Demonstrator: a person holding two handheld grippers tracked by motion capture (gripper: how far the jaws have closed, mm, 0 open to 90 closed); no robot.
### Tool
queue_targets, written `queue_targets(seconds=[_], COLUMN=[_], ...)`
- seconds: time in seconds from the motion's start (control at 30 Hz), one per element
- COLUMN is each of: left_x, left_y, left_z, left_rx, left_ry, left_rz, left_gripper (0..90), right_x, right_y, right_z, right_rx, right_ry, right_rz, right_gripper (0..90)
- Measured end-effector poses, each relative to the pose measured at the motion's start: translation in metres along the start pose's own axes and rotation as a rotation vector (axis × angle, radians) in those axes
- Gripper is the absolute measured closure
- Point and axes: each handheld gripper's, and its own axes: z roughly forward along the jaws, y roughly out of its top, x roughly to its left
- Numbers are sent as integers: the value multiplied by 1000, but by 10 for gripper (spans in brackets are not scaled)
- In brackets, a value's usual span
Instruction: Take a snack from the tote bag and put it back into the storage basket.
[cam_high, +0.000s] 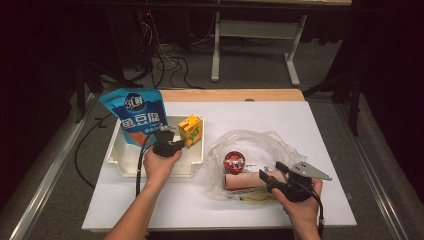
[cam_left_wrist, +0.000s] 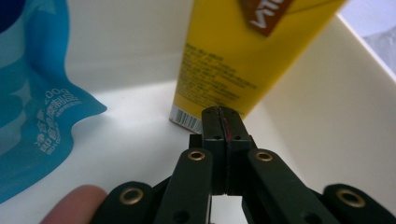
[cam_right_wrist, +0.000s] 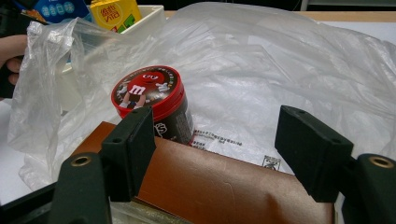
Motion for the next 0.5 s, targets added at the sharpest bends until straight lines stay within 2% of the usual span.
queue_targets(seconds=[0.07,0.13,0.17,0.23,0.43,0.47,0.5], left_x=[2,3,3,4,2,0,-2], left_y=[2,2,4,4,-4,-10,-12], left_z=[3,4,6,6,-7,-14,-16], left_rx=[-13,-19,-32,-42,-40,-51,-52], left_ry=[13,19,42,48,30,-7,-17], left_rz=[-19,-22,-12,-30,-27,-17,-11], left_gripper=[900,900,900,900,900,900,900], right_x=[0,1,1,1,0,-2,-2], right_y=[0,0,0,0,0,0,0], right_z=[0,1,1,1,-1,-1,-1], right_rx=[1,5,3,2,-2,0,-1], right_ry=[0,3,4,2,-3,-3,-2], right_rz=[0,0,-1,-3,-1,3,3], right_gripper=[294,294,295,297,298,299,307])
